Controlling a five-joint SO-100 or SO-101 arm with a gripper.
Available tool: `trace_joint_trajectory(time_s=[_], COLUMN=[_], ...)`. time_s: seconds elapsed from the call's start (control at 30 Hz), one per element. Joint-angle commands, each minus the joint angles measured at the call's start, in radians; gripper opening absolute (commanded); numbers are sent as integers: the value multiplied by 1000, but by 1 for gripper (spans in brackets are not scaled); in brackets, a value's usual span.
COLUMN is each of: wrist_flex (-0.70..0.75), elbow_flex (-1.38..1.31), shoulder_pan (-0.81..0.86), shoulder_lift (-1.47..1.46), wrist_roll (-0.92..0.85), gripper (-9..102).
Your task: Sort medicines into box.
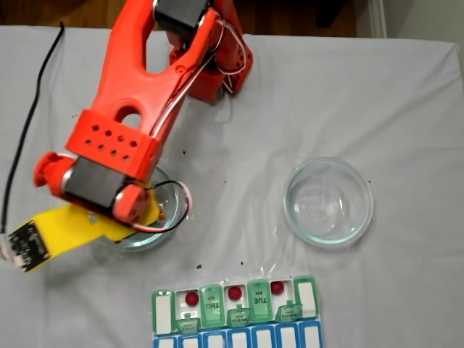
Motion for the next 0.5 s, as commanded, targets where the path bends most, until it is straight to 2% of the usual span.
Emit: trace_joint_trajectory(time_s=[0.0,0.13,0.33,0.47], wrist_flex=[-72,-61,-118,-112], elbow_flex=[38,37,77,44], shoulder_pan=[11,23,34,32], shoulder_lift=[153,140,127,87], wrist_roll=[23,12,5,12], gripper=[2,6,15,16])
